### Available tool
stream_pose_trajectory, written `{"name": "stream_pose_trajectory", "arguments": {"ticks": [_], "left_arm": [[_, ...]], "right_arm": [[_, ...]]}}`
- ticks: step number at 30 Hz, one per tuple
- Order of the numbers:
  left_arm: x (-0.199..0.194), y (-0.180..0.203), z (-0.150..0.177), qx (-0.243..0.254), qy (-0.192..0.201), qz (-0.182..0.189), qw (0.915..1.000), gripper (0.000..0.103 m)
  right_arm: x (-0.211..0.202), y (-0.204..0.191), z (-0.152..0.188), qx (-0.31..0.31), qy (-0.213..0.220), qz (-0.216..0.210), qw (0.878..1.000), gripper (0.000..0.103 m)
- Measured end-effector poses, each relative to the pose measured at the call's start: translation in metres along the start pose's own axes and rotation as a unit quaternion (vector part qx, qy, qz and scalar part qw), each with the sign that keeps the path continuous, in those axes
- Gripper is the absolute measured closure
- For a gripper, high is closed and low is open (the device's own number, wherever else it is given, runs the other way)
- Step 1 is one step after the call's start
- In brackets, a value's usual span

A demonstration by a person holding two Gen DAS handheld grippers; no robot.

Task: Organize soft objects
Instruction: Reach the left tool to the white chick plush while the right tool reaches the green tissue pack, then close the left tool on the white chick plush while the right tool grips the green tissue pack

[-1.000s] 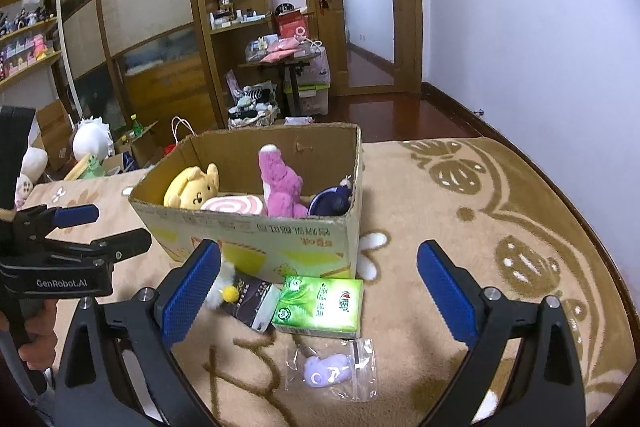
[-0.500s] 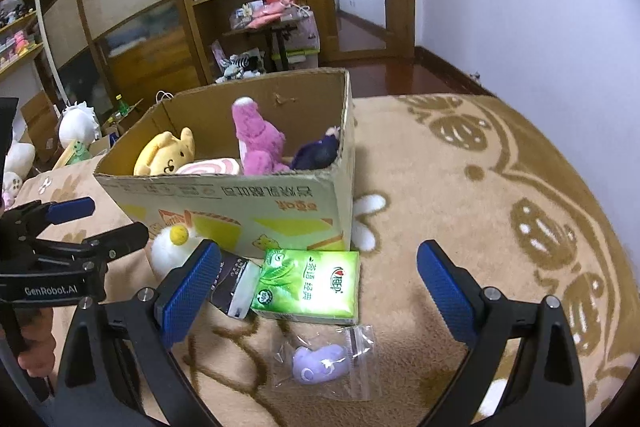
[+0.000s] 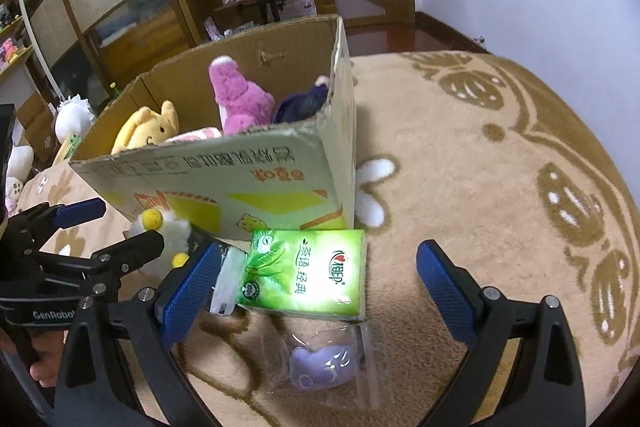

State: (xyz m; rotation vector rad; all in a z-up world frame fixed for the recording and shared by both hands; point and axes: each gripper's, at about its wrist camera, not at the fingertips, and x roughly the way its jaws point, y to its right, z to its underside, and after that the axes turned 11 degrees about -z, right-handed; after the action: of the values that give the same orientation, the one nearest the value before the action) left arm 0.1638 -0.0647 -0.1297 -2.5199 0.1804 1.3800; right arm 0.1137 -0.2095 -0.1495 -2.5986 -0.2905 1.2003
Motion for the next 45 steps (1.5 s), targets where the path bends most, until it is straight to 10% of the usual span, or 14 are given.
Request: {"name": "stream_pose_trajectory", "arguments": {"ticks": [22,45], "left_arm": [[0.029,0.003,-0.003,-0.006,-0.036,0.022,0.9991,0.014],[0.036,-0.011,0.016,-0.019,-0.071,0.018,0.9972,0.066]], "right_arm": [[0.028,0.001,0.009,0.004,-0.059,-0.015,0.998,0.014],[0.040,-0.001,0.012,-0.020,-0.078,-0.004,0.997,0.018]]}}
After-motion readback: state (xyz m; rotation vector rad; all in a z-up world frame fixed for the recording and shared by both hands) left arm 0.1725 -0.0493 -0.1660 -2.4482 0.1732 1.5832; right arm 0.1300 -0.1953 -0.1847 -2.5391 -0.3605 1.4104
